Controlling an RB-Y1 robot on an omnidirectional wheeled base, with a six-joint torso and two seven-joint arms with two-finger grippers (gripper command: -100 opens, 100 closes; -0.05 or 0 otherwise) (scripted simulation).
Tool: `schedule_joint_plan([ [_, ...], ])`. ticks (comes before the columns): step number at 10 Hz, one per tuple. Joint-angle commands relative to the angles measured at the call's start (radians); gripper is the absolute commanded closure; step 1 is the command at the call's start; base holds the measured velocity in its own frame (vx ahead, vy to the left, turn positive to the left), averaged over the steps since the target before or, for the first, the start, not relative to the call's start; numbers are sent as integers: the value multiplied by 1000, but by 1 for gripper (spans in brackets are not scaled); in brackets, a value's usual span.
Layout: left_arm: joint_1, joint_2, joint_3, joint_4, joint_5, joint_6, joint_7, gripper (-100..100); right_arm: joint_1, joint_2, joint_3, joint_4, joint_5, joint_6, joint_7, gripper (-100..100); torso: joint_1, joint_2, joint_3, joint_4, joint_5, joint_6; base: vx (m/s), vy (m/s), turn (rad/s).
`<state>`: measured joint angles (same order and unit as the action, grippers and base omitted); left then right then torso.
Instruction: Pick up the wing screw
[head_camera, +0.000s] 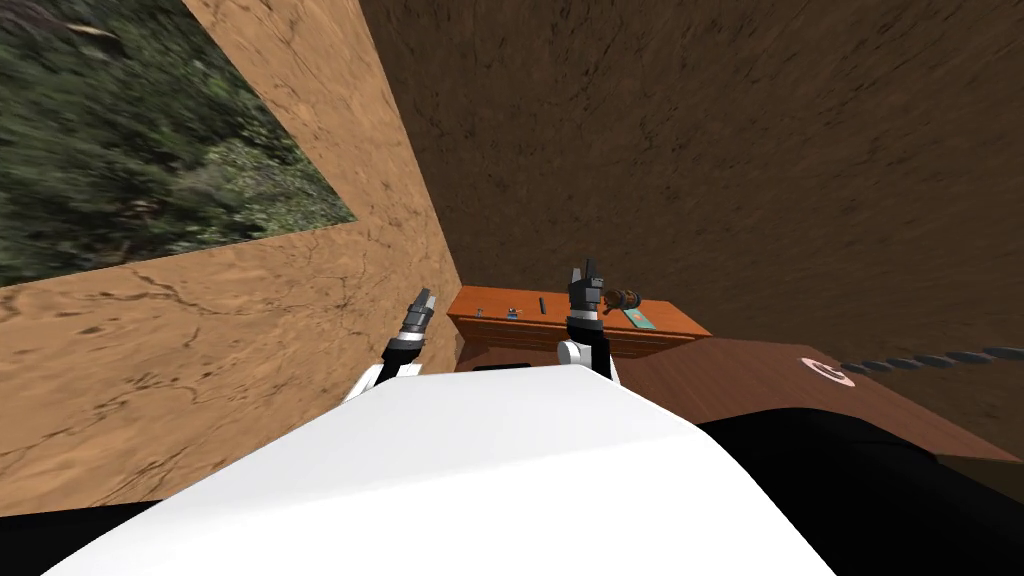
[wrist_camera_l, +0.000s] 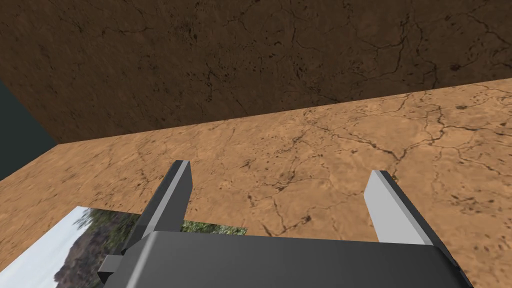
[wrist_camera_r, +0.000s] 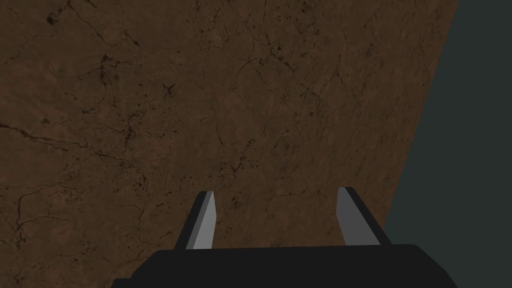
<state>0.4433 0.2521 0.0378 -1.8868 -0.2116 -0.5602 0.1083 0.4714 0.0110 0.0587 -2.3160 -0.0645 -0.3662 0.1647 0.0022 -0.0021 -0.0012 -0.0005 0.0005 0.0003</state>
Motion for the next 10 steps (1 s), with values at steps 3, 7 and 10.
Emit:
schedule_joint_plan([
  [3, -17, 60, -19, 102, -29, 27, 10, -100, 0, 0, 0, 0, 0, 0, 0, 0, 0, 0, 0, 0, 0, 0, 20, 30, -216],
  [7, -35, 108, -37, 225, -51, 45, 20, -100, 0, 0, 0, 0, 0, 0, 0, 0, 0, 0, 0, 0, 0, 0, 19, 38, -217],
  [10, -56, 157, -59, 321, -73, 63, 31, -100, 0, 0, 0, 0, 0, 0, 0, 0, 0, 0, 0, 0, 0, -1, 24, 28, -202],
])
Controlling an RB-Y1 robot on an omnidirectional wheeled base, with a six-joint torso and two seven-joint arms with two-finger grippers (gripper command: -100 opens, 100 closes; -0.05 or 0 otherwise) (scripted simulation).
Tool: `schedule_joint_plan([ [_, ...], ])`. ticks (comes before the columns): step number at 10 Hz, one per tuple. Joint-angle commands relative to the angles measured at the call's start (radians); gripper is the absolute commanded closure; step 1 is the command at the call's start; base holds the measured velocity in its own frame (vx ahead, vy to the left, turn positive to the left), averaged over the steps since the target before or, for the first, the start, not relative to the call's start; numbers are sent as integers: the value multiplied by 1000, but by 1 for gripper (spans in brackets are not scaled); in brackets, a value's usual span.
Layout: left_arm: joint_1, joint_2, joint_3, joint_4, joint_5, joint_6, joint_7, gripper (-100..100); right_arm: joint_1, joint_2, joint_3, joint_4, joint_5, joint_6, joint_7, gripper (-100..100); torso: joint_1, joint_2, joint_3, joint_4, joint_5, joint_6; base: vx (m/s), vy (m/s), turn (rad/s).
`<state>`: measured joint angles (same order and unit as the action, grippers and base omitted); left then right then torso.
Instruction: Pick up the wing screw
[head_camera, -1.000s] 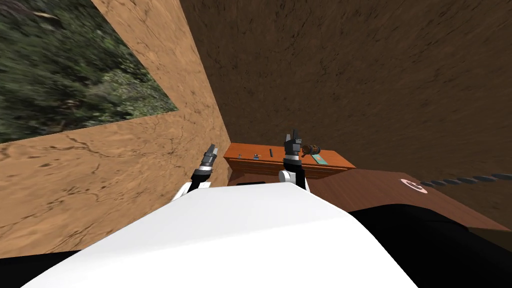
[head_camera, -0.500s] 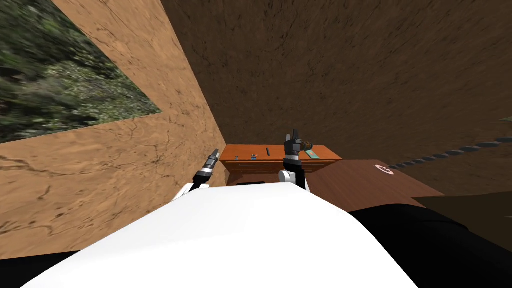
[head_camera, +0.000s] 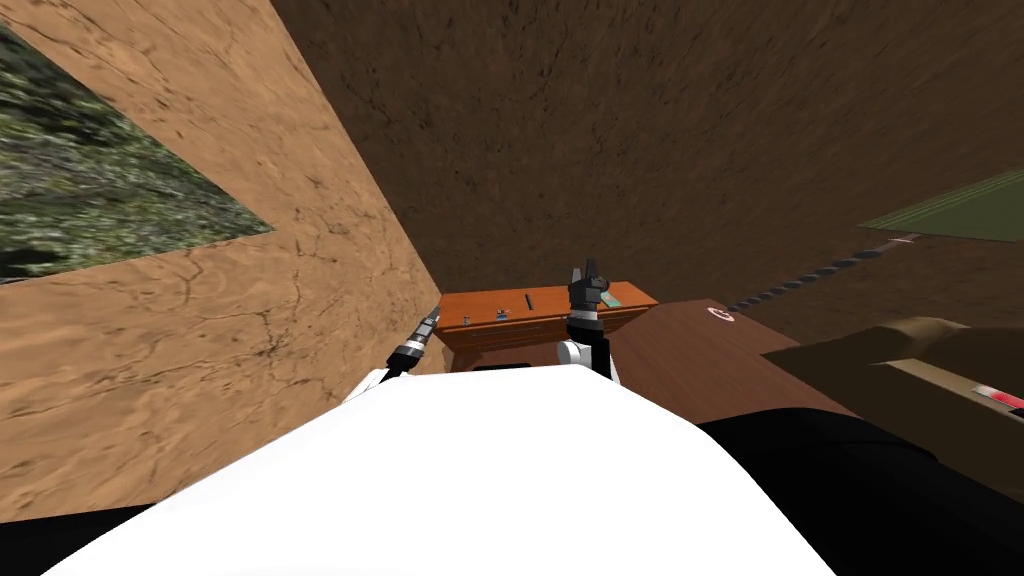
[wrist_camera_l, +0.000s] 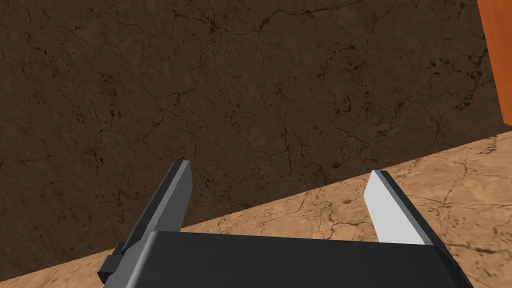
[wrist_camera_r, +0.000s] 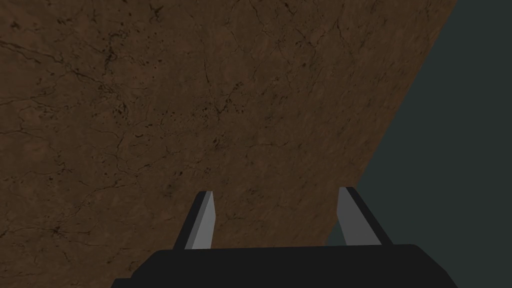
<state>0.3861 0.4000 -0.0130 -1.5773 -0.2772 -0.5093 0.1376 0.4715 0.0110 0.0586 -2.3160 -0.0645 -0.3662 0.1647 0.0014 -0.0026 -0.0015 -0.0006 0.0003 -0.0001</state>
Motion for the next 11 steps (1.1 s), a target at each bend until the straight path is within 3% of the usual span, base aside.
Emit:
schedule_joint_plan([
  [1, -9, 33, -20, 50, -18, 21, 7, -100, 0, 0, 0, 0, 0, 0, 0, 0, 0, 0, 0, 0, 0, 0, 28, 35, -383],
  [11, -50, 118, -77, 277, -58, 56, 31, -100, 0, 0, 0, 0, 0, 0, 0, 0, 0, 0, 0, 0, 0, 0, 12, 25, -197],
])
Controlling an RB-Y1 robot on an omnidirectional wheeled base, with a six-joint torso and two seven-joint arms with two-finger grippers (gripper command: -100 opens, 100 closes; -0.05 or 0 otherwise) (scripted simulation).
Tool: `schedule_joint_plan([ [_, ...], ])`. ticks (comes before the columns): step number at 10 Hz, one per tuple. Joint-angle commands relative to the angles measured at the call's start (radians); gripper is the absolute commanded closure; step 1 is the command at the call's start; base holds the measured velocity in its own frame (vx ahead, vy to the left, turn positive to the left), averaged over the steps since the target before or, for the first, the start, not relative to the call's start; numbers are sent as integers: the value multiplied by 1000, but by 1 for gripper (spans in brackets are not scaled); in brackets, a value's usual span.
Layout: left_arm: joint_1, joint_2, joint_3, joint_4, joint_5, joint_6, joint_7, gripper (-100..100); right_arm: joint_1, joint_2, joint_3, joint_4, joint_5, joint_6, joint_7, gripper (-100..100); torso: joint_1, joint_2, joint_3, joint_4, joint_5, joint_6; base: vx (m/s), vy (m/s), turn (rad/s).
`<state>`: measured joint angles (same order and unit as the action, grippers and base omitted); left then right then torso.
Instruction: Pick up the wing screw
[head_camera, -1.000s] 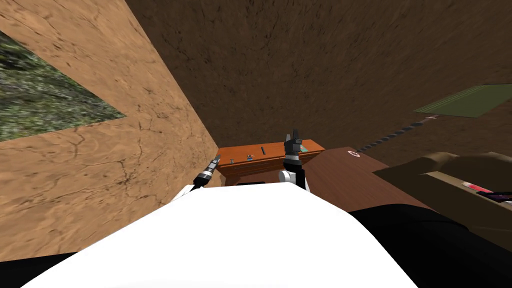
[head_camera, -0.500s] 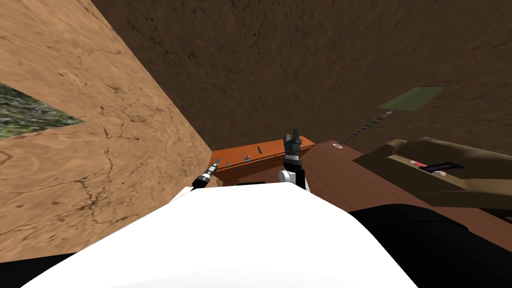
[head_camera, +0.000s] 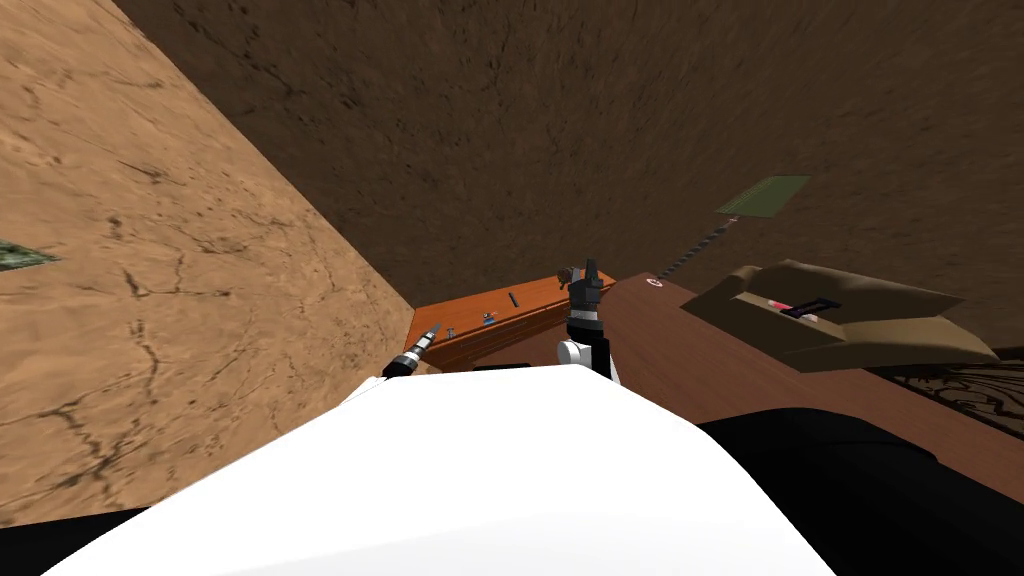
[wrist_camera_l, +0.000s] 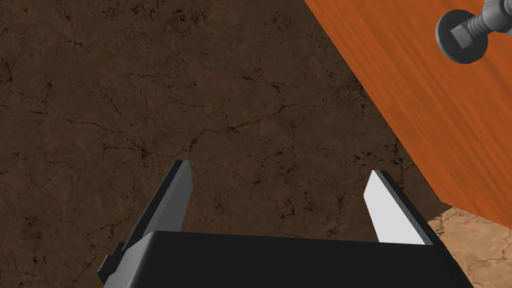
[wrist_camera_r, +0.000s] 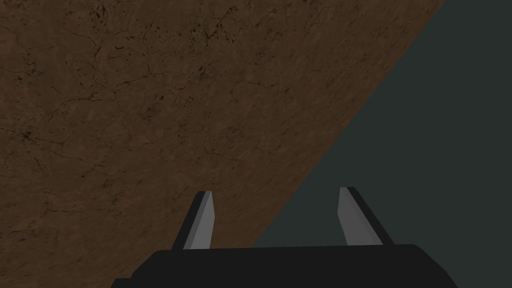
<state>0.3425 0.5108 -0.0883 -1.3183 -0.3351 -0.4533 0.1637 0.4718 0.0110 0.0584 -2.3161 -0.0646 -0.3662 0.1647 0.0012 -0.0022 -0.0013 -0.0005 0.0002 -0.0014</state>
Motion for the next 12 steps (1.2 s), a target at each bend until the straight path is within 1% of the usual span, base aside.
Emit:
schedule_joint_plan([
  [1, -16, 26, -18, 50, -9, 9, 11, -100, 0, 0, 0, 0, 0, 0, 0, 0, 0, 0, 0, 0, 0, 0, 8, 24, -283],
  [2, -16, 26, -18, 66, -9, 9, 11, -100, 0, 0, 0, 0, 0, 0, 0, 0, 0, 0, 0, 0, 0, 1, 9, 25, -153],
  [3, -25, 44, -34, 108, -18, 17, 16, -100, 0, 0, 0, 0, 0, 0, 0, 0, 0, 0, 0, 0, 0, 0, 13, 26, -263],
  [4, -34, 62, -50, 157, -26, 25, 22, -100, 0, 0, 0, 0, 0, 0, 0, 0, 0, 0, 0, 0, 0, 1, 16, 41, -463],
  [5, -34, 62, -50, 159, -26, 25, 22, -100, 0, 0, 0, 0, 0, 0, 0, 0, 1, 0, 0, 0, 0, 1, 11, 42, -187],
  [6, -41, 78, -67, 198, -34, 32, 27, -100, 0, 0, 0, 0, 0, 0, 0, 0, 1, 0, 0, 0, 0, 0, 7, 36, -224],
  [8, -54, 108, -100, 284, -48, 47, 37, -100, 0, 0, 0, 0, 0, 0, 0, 0, 1, -1, 0, 0, 0, 1, 12, 55, -425],
  [9, -59, 121, -116, 314, -55, 54, 42, -100, 0, 0, 0, 0, 0, 0, 0, 0, 2, 0, 0, 0, 0, 1, -2, 64, -407],
  [10, -59, 121, -116, 312, -55, 54, 42, -100, 0, 0, 0, 0, 0, 0, 0, 0, 2, 0, 0, 0, 0, 0, -5, 49, -116],
  [11, -59, 121, -116, 321, -55, 54, 42, -100, 0, 0, 0, 0, 0, 0, 0, 0, 1, 0, 0, 0, 0, -1, -2, 15, 32],
  [12, -64, 133, -132, 356, -60, 61, 46, -100, 0, 0, 0, 0, 0, 0, 0, 0, -1, 0, 0, 0, 0, -1, 0, 9, -206],
])
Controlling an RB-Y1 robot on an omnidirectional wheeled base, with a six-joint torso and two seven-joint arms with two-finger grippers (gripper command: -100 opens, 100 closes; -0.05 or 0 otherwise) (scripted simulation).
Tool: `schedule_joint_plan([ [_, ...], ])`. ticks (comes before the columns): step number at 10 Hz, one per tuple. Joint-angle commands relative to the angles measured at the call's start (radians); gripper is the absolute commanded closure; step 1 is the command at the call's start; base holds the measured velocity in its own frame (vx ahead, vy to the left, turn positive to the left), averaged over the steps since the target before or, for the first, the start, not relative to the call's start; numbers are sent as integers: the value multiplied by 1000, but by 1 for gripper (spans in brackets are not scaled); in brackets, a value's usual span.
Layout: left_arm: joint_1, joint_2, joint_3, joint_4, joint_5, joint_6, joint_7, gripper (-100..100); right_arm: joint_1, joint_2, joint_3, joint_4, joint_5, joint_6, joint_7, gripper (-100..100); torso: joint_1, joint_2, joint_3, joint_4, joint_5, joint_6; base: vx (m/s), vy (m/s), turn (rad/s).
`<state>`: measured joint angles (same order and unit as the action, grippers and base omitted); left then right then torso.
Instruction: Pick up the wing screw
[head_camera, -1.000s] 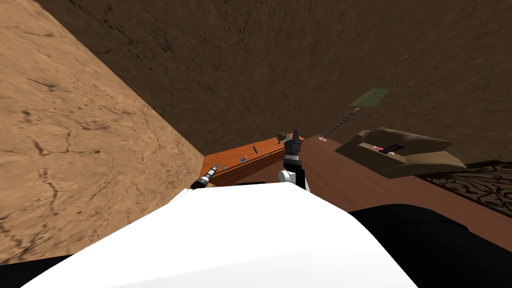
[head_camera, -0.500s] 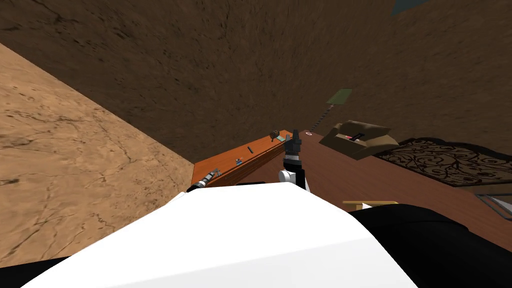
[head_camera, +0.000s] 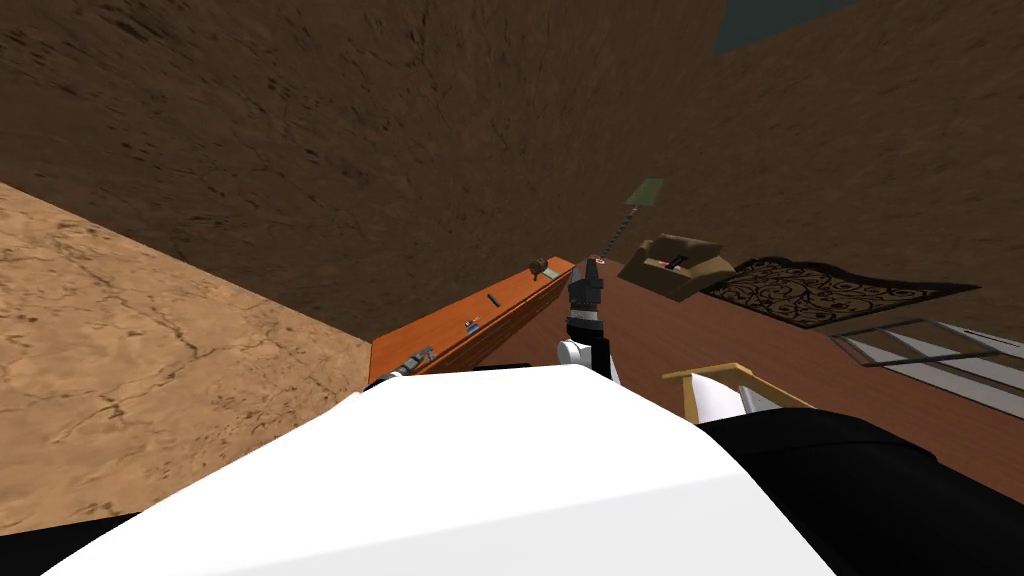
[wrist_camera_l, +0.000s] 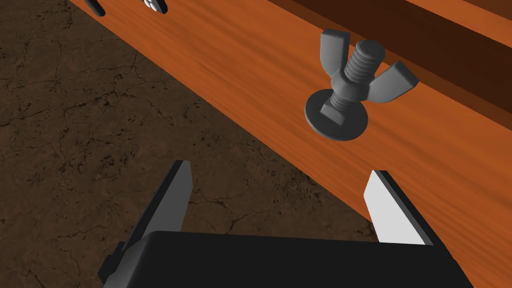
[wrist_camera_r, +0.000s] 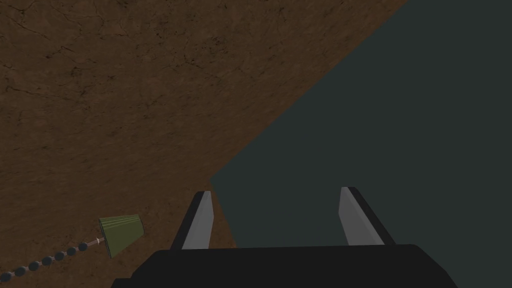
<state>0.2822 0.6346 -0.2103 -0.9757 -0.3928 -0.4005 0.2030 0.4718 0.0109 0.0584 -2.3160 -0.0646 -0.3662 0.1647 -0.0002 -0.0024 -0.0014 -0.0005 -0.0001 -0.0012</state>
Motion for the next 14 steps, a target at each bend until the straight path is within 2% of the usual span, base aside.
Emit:
schedule_joint_plan([
  [1, -8, 20, -25, 45, -7, 14, 11, -100, 0, 0, 0, 0, 0, 0, 0, 0, 0, 0, 0, 0, 0, 0, 2, 28, -373],
  [3, -16, 36, -54, 101, -16, 25, 18, -100, 0, 0, 0, 0, 0, 0, 0, 0, 2, 0, 0, 0, 0, 0, 3, 46, -296],
  [5, -16, 36, -54, 101, -16, 25, 18, -100, 0, 0, 0, 0, 0, 0, 0, 0, 1, 0, 0, 0, 0, -1, -2, 20, -31],
  [8, -22, 46, -90, 161, -24, 38, 24, -100, 0, 0, 0, 0, 0, 0, 0, 0, 0, -1, 0, 0, 0, 0, 8, 8, -191],
  [9, -18, 42, -113, 191, -30, 46, 26, -100, 0, 0, 0, 0, 0, 0, 0, 0, 0, -1, -1, 0, 0, -1, 18, 8, -212],
  [10, -28, 39, -101, 186, -28, 39, 23, -100, 0, 0, 0, 0, 0, 0, 0, 0, 0, -1, -1, 0, 0, -1, 8, 7, -37],
  [11, -27, 39, -103, 189, -28, 39, 23, 0, 0, 0, 0, 0, 0, 0, 0, 0, -1, -1, -1, 0, 0, -1, 0, 0, 0],
  [12, -48, 5, -95, 213, -23, 50, -4, -100, 0, 0, 0, 0, 0, 0, 0, 0, -1, -1, 0, 0, 0, -1, -7, 44, -55],
  [14, -64, -21, -89, 232, -19, 58, -25, -100, 0, 0, 0, 0, 0, 0, 0, 0, 3, 0, 0, 0, 1, -1, -7, 70, -50],
])
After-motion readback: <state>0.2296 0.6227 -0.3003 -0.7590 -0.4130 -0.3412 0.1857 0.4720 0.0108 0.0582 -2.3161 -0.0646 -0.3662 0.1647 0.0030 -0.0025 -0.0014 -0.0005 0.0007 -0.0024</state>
